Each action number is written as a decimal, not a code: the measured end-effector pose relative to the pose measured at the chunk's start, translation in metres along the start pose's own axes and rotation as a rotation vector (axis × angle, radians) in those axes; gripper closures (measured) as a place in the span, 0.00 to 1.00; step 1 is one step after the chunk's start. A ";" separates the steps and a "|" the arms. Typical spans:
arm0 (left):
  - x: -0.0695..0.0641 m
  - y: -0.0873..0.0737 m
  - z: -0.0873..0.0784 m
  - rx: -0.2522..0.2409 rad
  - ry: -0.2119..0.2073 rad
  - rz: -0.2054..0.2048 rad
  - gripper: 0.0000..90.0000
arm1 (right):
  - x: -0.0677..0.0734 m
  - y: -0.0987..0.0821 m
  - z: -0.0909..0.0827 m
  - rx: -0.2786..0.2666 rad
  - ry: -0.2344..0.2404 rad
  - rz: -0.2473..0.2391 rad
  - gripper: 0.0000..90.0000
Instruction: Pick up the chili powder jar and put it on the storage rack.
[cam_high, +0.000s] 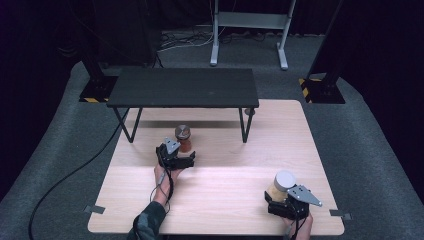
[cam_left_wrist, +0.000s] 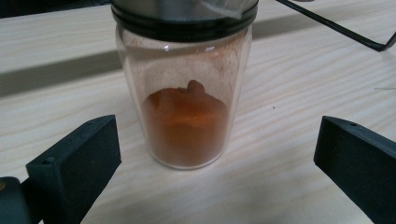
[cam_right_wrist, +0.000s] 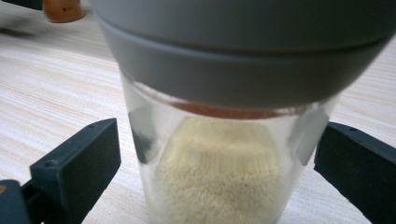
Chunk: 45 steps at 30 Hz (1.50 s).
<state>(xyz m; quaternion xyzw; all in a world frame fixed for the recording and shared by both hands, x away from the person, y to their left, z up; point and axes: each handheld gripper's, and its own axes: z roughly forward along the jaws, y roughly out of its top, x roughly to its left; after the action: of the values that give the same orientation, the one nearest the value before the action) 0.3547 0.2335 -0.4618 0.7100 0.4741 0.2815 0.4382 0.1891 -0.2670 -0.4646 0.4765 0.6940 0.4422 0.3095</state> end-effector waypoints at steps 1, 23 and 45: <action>0.000 0.000 0.001 -0.004 0.000 -0.002 0.00 | 0.000 0.000 0.000 -0.001 -0.001 0.001 0.00; 0.000 0.010 0.027 -0.031 0.003 0.008 0.00 | 0.000 -0.001 -0.001 -0.007 0.000 -0.006 0.00; -0.001 0.013 0.036 -0.044 0.041 -0.012 0.20 | 0.002 -0.002 -0.001 -0.011 -0.002 -0.016 0.00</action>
<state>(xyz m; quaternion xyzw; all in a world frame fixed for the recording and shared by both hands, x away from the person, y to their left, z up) 0.3888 0.2174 -0.4663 0.6912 0.4810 0.3038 0.4457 0.1871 -0.2661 -0.4660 0.4699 0.6947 0.4431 0.3166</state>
